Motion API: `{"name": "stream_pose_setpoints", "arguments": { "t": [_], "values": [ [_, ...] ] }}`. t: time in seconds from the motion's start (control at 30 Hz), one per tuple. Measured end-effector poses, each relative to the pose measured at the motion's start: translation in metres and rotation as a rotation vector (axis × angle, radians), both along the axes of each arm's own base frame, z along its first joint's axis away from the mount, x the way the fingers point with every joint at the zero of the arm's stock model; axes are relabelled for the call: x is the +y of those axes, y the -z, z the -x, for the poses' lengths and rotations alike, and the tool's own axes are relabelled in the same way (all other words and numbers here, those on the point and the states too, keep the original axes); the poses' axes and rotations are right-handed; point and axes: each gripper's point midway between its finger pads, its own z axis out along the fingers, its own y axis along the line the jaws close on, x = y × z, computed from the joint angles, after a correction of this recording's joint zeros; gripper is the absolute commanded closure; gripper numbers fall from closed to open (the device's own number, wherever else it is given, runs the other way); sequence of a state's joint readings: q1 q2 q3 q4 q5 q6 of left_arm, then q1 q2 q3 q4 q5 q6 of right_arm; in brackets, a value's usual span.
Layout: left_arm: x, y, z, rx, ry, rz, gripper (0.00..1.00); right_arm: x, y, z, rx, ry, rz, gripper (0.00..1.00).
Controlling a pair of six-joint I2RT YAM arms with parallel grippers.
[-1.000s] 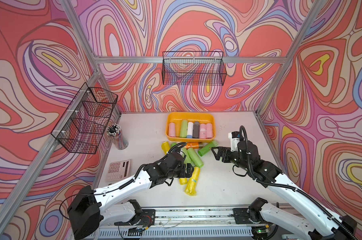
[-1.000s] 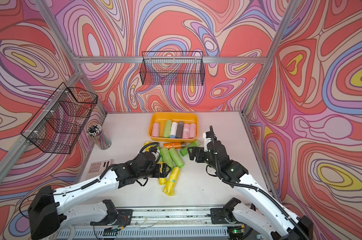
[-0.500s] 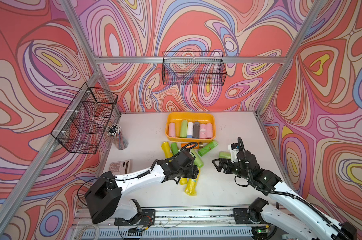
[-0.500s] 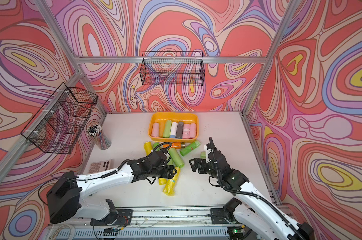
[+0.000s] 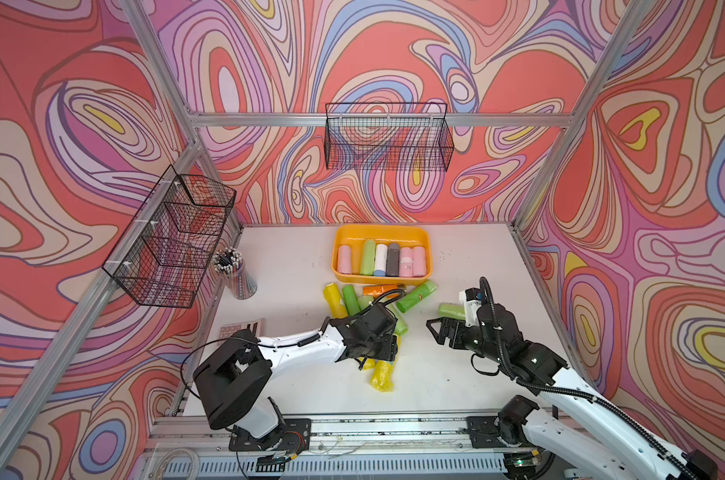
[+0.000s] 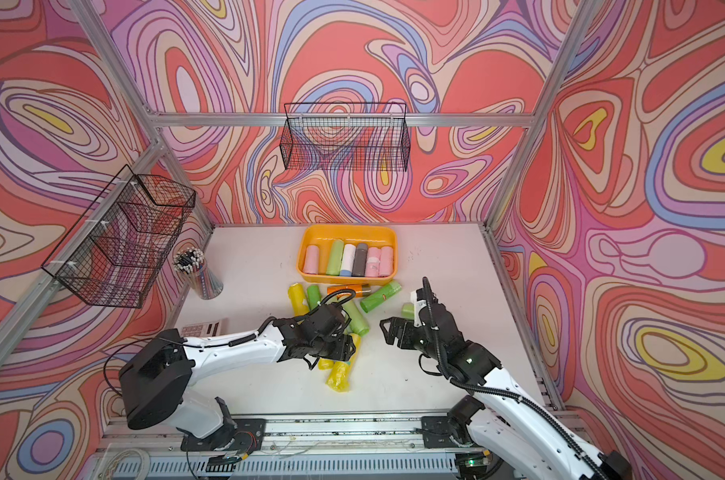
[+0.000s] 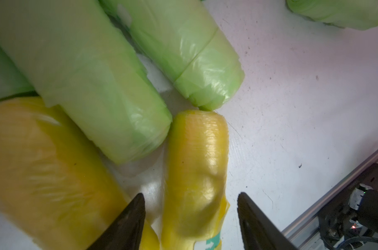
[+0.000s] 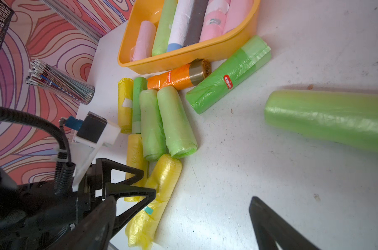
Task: Put the roll of trash bags into the storage box
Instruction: Place the roll of trash bags in the storage box, then pick up the roll of trash bags from the center of the board.
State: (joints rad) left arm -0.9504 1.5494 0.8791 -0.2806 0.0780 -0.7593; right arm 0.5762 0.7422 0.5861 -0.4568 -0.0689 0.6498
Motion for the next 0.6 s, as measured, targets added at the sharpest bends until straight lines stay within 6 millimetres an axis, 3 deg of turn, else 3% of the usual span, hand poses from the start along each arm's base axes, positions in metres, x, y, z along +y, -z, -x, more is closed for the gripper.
{"name": "stream_pose_setpoints", "arguments": {
  "t": [0.07,0.6],
  "values": [
    [-0.001,0.001,0.002,-0.004,0.007,-0.006,0.30,-0.001,-0.001,0.001,-0.006,0.003,-0.008,0.02],
    [-0.004,0.014,0.007,-0.053,0.023,-0.091,0.41,-0.013,-0.005,0.009,-0.029,0.051,-0.031,0.02]
  ]
}}
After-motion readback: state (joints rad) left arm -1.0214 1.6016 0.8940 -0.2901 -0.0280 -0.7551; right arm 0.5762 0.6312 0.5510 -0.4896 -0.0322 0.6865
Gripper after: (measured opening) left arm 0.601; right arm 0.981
